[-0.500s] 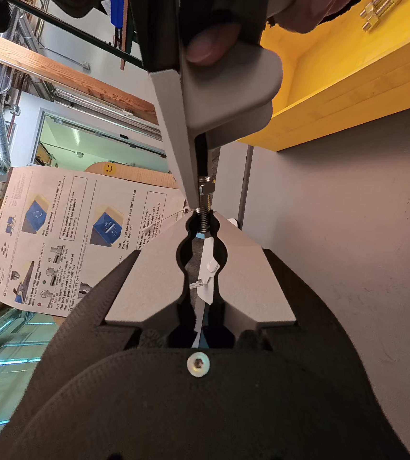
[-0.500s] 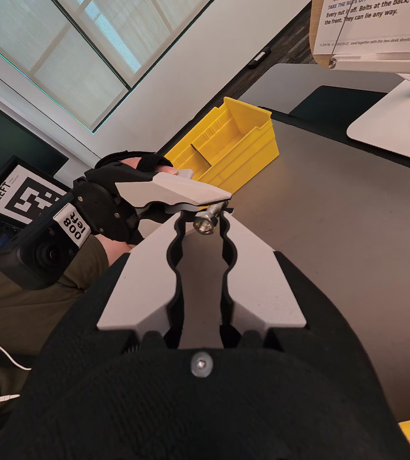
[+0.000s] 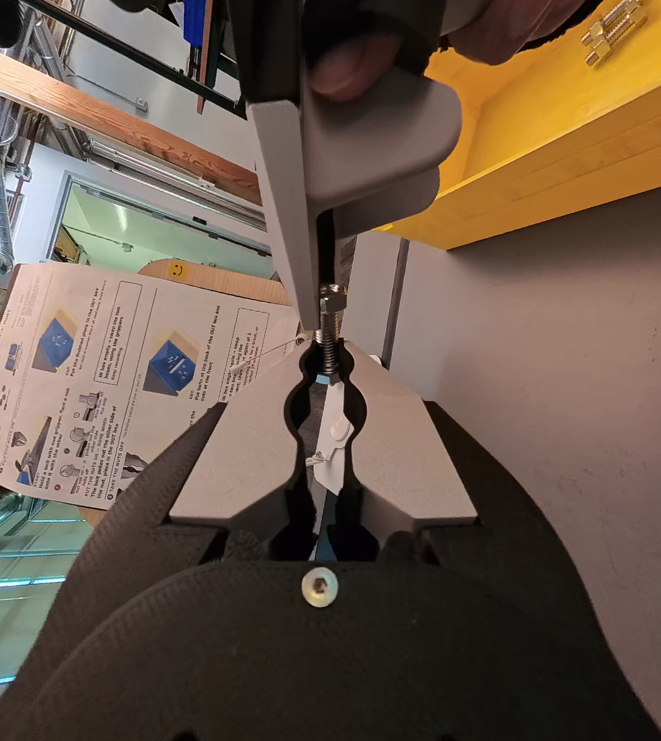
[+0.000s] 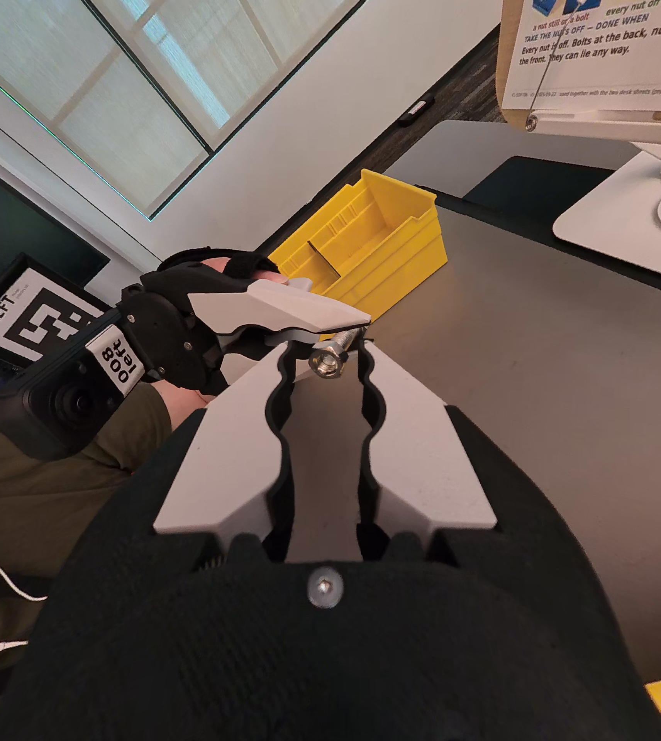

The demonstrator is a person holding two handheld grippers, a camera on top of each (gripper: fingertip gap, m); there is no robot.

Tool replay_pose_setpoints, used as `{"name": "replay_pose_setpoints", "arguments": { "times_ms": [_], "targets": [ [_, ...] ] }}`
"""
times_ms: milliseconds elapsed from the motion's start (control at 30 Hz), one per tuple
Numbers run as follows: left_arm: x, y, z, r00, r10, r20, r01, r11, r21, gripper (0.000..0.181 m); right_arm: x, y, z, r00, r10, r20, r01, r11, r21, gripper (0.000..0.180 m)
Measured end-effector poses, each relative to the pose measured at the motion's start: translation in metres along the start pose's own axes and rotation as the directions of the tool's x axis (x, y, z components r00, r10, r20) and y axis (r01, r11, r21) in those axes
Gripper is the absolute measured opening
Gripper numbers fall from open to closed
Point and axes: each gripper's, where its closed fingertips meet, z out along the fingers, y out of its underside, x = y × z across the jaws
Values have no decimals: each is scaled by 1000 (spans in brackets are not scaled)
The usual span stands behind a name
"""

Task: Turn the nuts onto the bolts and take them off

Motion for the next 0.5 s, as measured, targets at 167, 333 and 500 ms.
{"name": "replay_pose_setpoints", "arguments": {
  "times_ms": [167,333,500],
  "targets": [
    [-1,0,0,1000,-10,0,10,1000,3,7,-1,-1,0,1000,-9,2,9,1000,6,31],
    [-2,1,0,1000,-17,-1,17,1000,4,7,-2,-3,-1,1000,-22,2,22,1000,17,33],
    [-4,1,-1,999,-52,-11,52,999,17,7,-4,-10,-5,998,-65,-8,66,996,54,39]
  ]
}}
